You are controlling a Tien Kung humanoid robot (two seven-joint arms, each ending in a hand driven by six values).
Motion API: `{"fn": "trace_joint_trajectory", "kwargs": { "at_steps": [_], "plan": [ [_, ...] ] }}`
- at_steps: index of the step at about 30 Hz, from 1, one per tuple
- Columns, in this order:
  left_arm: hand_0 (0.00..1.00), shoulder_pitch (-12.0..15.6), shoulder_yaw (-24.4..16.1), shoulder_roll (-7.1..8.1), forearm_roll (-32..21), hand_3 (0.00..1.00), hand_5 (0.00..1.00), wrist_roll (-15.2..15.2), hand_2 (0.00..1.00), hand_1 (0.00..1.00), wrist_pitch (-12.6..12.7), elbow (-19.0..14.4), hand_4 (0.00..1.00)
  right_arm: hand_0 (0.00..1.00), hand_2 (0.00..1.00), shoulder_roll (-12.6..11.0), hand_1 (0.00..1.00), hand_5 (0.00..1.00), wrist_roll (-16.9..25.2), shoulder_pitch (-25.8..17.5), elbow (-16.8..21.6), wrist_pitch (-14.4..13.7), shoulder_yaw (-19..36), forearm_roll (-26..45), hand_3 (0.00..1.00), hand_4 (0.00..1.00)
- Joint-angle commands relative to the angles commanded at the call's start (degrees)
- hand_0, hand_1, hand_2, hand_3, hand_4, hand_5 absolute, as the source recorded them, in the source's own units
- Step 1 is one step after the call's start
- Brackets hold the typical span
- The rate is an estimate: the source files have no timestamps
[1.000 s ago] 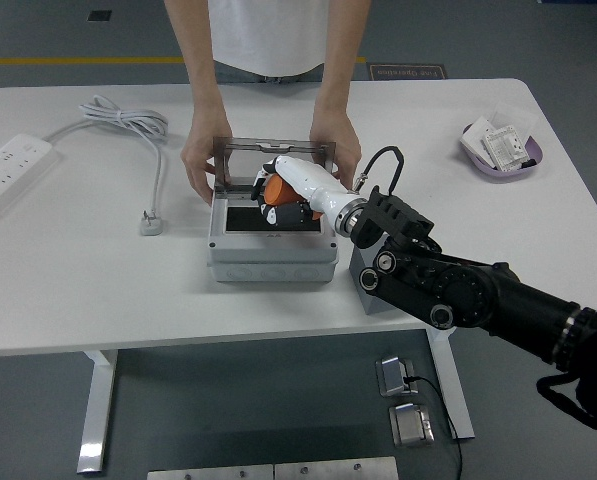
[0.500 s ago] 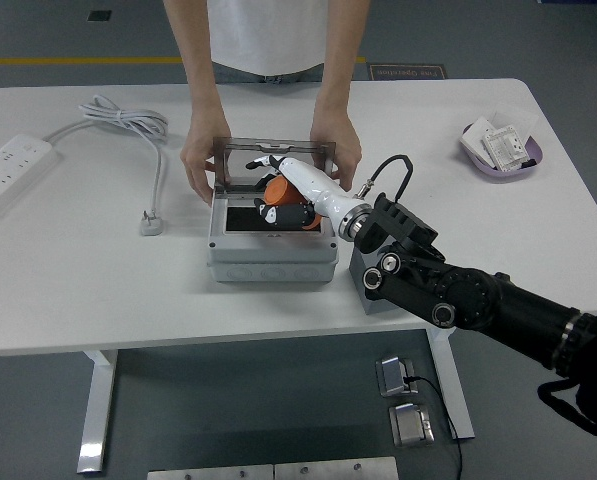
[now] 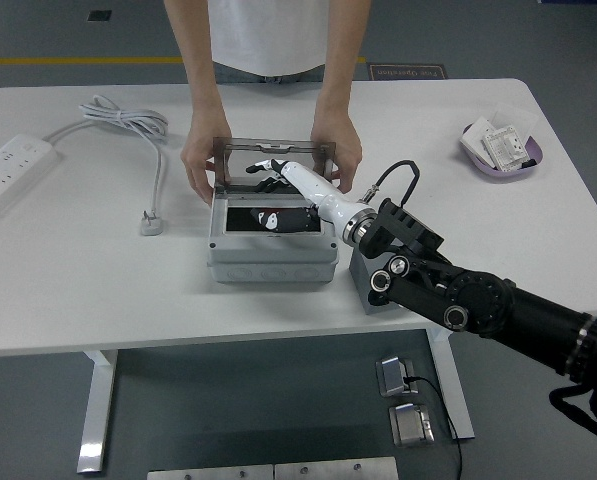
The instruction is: Fetch the battery,place it into the box,close the lid of the box
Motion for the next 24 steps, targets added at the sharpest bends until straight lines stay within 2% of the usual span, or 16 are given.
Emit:
{"fn": "trace_joint_trajectory", "kwargs": {
  "at_steps": [4, 8, 11, 15, 24],
  "plan": [
    [0.639, 0.3, -0.1, -0.08, -0.1, 0.611, 0.185, 0.1, 0.608, 0.701, 0.0, 0.0, 0.609, 0.807, 0.705, -3.6, 0.720, 0.176, -0.3, -0.3, 5.5, 1.3, 1.7, 5.7, 0.840, 0.699],
    [0.639, 0.5, -0.5, -0.05, 0.3, 0.611, 0.185, 0.3, 0.608, 0.701, 0.0, -0.1, 0.609, 0.807, 0.705, -6.1, 0.720, 0.176, -1.0, 0.6, 10.4, 2.5, 3.2, 10.2, 0.840, 0.699],
    [0.639, 0.5, -0.9, 0.00, 0.7, 0.611, 0.180, 0.5, 0.608, 0.700, -0.1, -0.1, 0.607, 0.787, 0.693, -6.8, 0.708, 0.182, -1.2, 2.0, 11.5, 2.9, 4.2, 11.6, 0.819, 0.699],
    [0.639, 0.3, -1.1, 0.07, 1.1, 0.611, 0.176, 0.6, 0.607, 0.700, -0.2, -0.2, 0.606, 0.781, 0.690, -6.3, 0.705, 0.189, -0.8, 4.7, 8.2, 3.2, 4.1, 12.7, 0.816, 0.704],
    [0.639, -0.4, -2.4, 0.08, 3.4, 0.611, 0.172, 1.1, 0.606, 0.699, -0.5, -0.2, 0.602, 0.774, 0.696, -2.7, 0.707, 0.191, 0.7, 11.7, -2.6, 3.9, -0.8, 16.6, 0.814, 0.702]
  ]
}}
